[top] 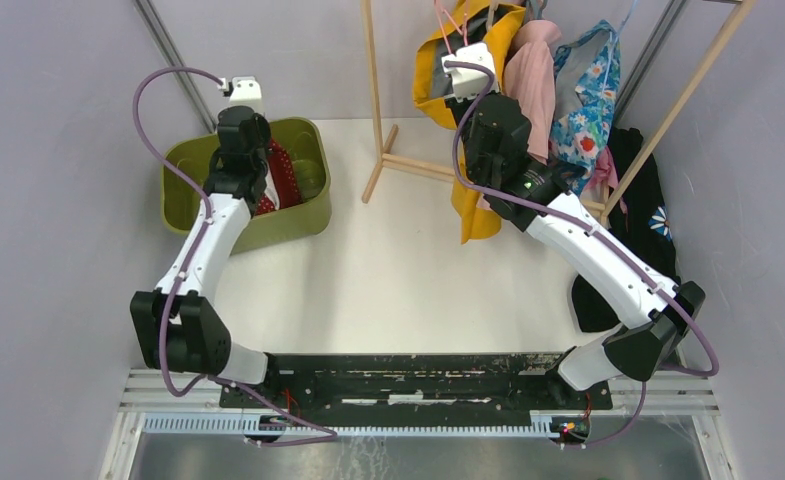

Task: Remove the skirt from the hanger
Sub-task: Place the skirt in the bin.

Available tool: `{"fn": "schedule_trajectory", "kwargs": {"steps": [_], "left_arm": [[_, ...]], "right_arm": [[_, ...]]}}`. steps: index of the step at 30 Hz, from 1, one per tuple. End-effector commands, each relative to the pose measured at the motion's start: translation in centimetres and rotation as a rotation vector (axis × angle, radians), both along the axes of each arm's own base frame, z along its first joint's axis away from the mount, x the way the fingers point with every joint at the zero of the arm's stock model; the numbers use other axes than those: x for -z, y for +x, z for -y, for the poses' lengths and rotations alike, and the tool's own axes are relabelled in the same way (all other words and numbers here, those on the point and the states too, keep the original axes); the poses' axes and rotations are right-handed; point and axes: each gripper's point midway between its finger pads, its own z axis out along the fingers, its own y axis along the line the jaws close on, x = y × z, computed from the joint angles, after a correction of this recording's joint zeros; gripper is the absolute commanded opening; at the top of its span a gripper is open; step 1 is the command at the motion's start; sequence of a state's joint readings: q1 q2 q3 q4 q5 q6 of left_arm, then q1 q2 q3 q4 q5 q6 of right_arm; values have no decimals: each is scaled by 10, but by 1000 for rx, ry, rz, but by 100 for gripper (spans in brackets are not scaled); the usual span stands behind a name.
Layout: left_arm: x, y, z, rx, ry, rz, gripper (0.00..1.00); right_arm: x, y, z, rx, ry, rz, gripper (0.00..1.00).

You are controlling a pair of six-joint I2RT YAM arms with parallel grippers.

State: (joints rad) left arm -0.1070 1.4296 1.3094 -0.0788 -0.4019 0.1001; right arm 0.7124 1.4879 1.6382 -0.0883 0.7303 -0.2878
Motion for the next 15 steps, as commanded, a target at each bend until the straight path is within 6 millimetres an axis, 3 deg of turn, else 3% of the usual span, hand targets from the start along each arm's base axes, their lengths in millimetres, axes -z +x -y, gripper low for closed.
{"fn": "schedule_trajectory", "kwargs": {"steps": [1, 2, 3, 5, 6, 8, 12, 15], "left_arm": [[11, -3, -34, -139, -18, -16, 3], [18, -2, -38, -152, -14, -51, 3], [34, -2, -42, -163, -12, -117, 10], [41, -3, -44, -156, -28, -169, 29], [42, -5, -41, -135, -42, -173, 45], [36, -9, -24, -41, -84, -153, 97], [19, -19, 12, 134, -189, -122, 99], [14, -28, 23, 191, -213, -127, 99]], "right_arm": [[-21, -3, 3, -6, 47, 49, 1], [-21, -3, 2, -7, 47, 50, 1], [-23, -3, 3, -5, 49, 54, 1], [-24, -1, 1, -8, 53, 58, 1], [-24, 0, 0, -8, 54, 59, 1], [-23, 2, -2, -10, 59, 58, 1], [-20, 10, -11, -18, 80, 56, 1], [-20, 18, -19, -22, 93, 58, 1]]}}
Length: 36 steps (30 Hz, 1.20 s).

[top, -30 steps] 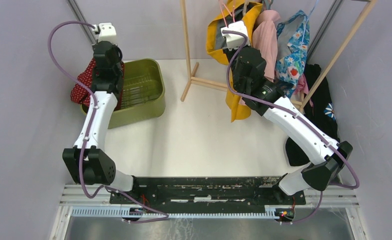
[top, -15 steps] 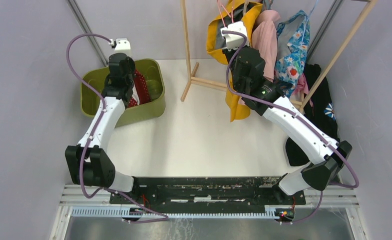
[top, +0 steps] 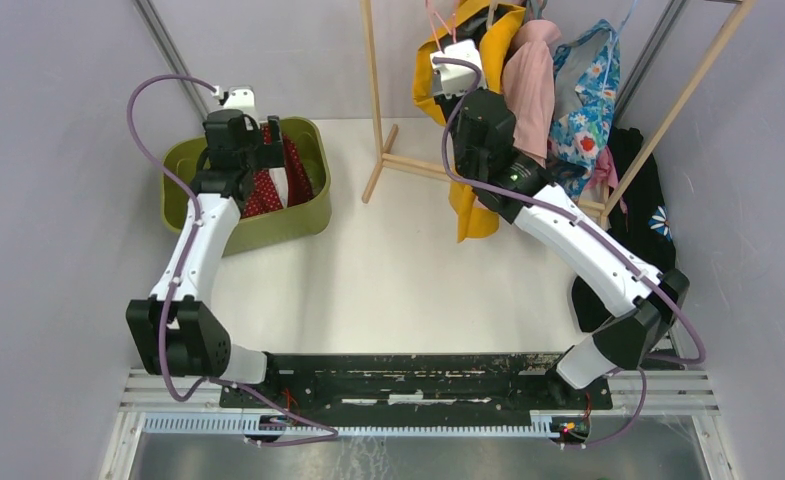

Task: Remove the skirt from the hanger
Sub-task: Place the skirt in the bin.

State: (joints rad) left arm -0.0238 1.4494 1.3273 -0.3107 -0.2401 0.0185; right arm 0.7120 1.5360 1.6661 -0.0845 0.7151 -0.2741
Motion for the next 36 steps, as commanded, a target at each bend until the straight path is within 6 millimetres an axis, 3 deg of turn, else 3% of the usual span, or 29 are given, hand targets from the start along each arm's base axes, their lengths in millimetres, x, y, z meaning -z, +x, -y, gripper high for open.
{"fn": "schedule_trajectory", "kwargs": {"steps": [1, 9, 21, 27, 36], "left_arm": [[-40, -15, 34, 142, -121, 91, 99], [-15, -31, 72, 266, -156, 54, 99], [-4, -42, 119, 385, -103, 16, 99], [5, -49, 129, 411, -94, -6, 99], [15, -57, 137, 443, -80, -42, 99]], "right_arm": [[-28, 11, -11, -7, 93, 71, 1], [-40, 35, -28, 1, 28, 111, 1], [-51, 64, -47, 48, -129, 203, 1], [-57, 78, -51, 97, -241, 262, 1], [-65, 96, -38, 164, -222, 296, 1]]}}
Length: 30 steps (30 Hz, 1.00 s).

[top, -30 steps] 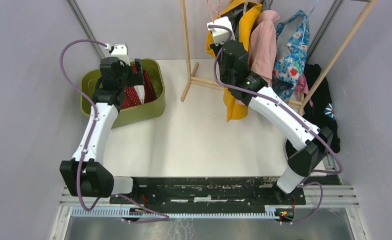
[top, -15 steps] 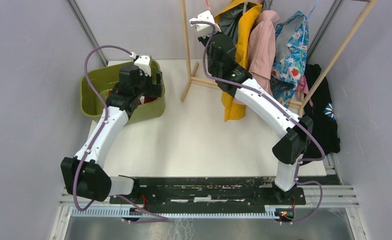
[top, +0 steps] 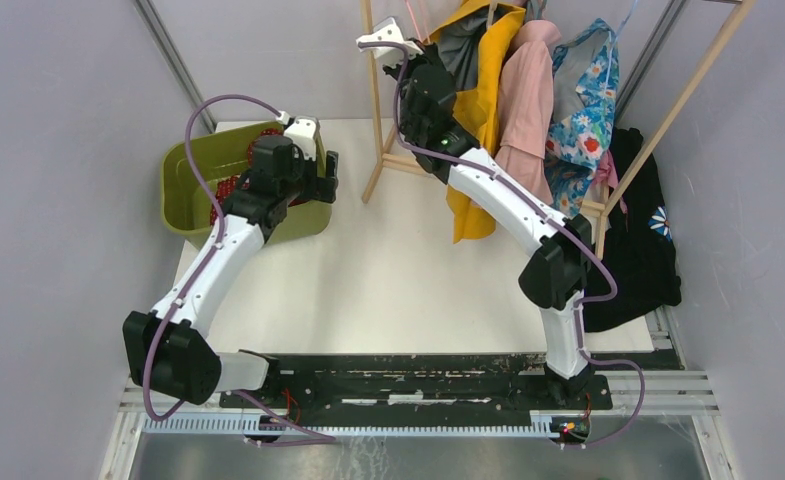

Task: Remove the skirt from the hanger
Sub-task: Place the skirt in the bin, then place the hanger at the clothesline.

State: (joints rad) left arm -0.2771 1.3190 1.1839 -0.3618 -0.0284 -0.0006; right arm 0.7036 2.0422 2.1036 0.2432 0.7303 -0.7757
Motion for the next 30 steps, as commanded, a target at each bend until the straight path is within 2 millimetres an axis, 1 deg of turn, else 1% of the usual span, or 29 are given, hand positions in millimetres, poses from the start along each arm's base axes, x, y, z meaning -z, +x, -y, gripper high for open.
{"fn": "schedule_trajectory", "kwargs": {"steps": [1, 7, 15, 19, 21, 23, 30], "left_arm": [[-8, -4, -1, 8, 15, 37, 99], [1, -6, 0, 11, 19, 17, 99], [8, -9, -2, 12, 30, -5, 99], [15, -9, -2, 11, 36, -18, 99], [16, -8, -2, 12, 36, -18, 99], [15, -7, 0, 17, 33, -16, 99], [16, -7, 2, 24, 32, -14, 99]], "right_arm": [[-53, -6, 26, 47, 116, 132, 1], [-52, 4, 37, 55, 192, 118, 1], [-25, 23, 37, 62, 229, 68, 1], [-7, 26, 34, 51, 278, 17, 1], [-2, 26, 30, 34, 292, 0, 1], [-3, 25, 29, 29, 289, 2, 1], [-21, 20, 34, 30, 276, 41, 1]]}}
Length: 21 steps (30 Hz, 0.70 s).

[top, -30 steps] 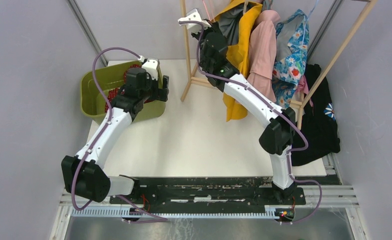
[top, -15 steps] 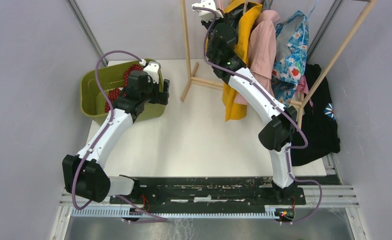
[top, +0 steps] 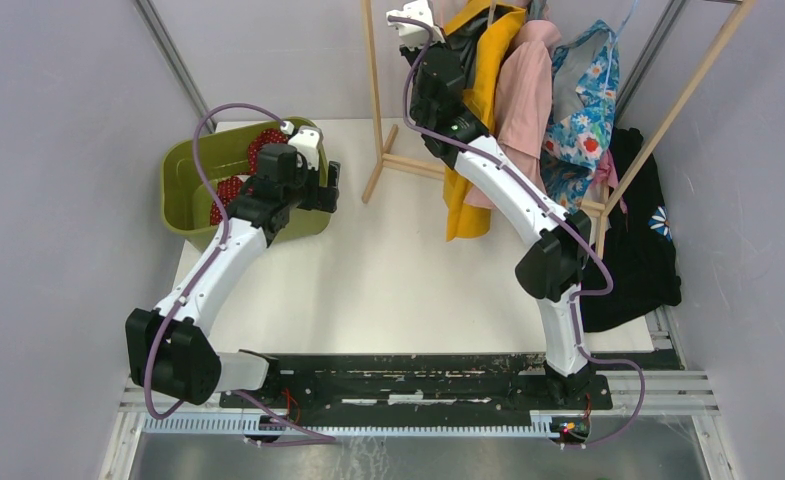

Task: Remove the skirt from the hanger
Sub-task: Place the hanger at the clothesline.

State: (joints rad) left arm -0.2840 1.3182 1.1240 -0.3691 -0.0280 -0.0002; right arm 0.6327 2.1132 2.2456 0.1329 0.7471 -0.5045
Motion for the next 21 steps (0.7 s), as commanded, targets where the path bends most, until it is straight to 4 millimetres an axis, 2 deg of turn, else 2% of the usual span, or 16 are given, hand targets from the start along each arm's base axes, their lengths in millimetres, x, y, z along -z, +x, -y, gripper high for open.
{"fn": "schedule_trajectory", "kwargs": {"steps": [1, 13, 21], "left_arm": [[-11, 3, 1, 16, 15, 48, 99], [-12, 0, -2, 13, 28, 58, 99], [-10, -2, -3, 13, 32, 57, 99]], "right_arm": [[-30, -9, 10, 7, 31, 57, 1], [-72, -29, 9, -23, 40, 139, 1], [-85, -39, 1, -48, 25, 165, 1]]}}
